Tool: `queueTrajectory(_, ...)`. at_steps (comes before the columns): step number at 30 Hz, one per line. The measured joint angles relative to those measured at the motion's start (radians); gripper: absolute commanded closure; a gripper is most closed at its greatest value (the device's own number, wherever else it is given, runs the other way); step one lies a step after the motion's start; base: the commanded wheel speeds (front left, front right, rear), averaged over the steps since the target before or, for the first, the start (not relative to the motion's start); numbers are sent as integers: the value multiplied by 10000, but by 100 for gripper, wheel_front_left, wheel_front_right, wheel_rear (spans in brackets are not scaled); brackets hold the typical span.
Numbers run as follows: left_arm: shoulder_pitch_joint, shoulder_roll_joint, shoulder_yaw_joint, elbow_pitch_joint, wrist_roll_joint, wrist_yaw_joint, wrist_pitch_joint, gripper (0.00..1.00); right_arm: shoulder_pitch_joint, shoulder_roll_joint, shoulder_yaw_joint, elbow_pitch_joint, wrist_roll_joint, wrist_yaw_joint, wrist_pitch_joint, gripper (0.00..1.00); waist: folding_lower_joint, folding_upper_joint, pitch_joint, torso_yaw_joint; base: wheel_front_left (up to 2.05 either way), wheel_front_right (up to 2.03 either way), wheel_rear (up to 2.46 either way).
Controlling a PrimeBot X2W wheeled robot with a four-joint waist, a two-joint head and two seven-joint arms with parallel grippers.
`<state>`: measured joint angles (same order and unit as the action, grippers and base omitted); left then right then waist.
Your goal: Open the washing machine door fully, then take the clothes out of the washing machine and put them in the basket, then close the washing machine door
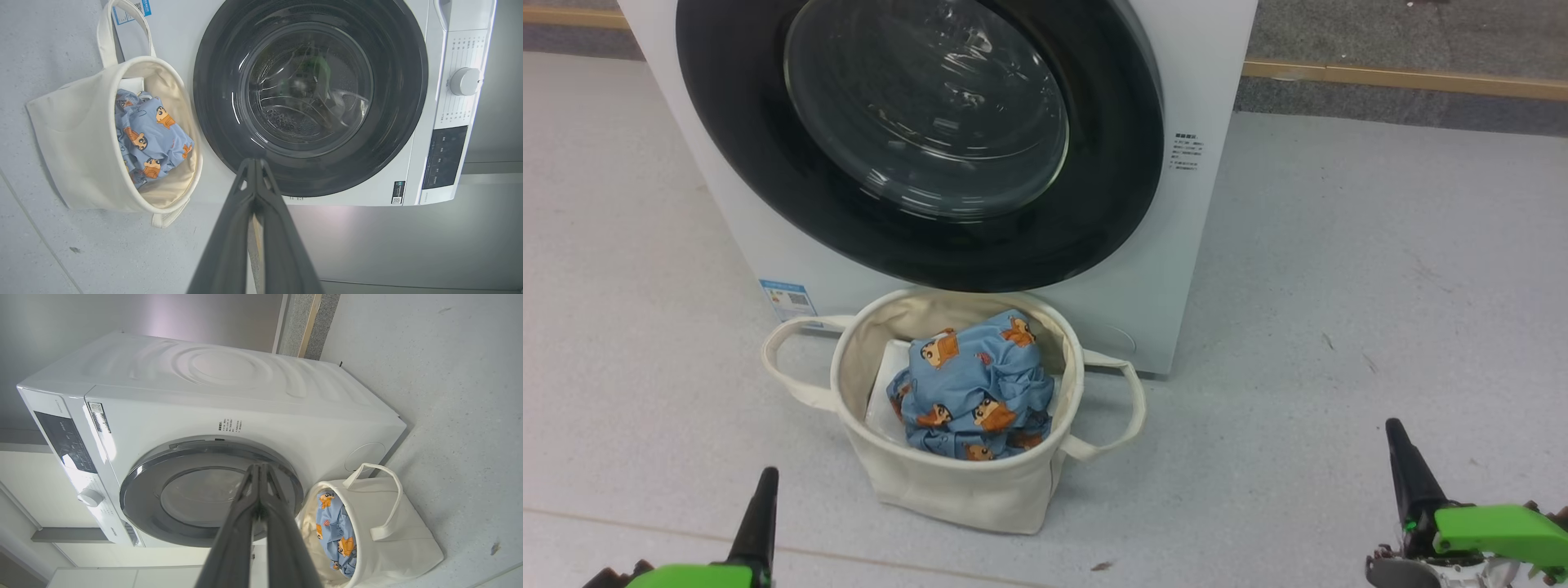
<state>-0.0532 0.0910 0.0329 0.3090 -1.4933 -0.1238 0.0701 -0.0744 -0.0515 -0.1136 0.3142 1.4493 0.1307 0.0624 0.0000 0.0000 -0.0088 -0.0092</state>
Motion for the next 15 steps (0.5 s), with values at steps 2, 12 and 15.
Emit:
queueTrajectory(2,-6,-56,82,-36,-136,0,27,100,0,2,-17,-38,226,0,107,100,0,0,17,13,0,0,0)
queueTrajectory(12,-102,-332,326,-174,-811,0,265,100,1,40,-130,-226,1143,0,339,100,0,0,95,73,0,0,0)
queueTrajectory(15,-102,-414,445,-209,-1060,0,351,100,1,63,-174,-272,1475,0,426,100,0,0,120,92,0,0,0)
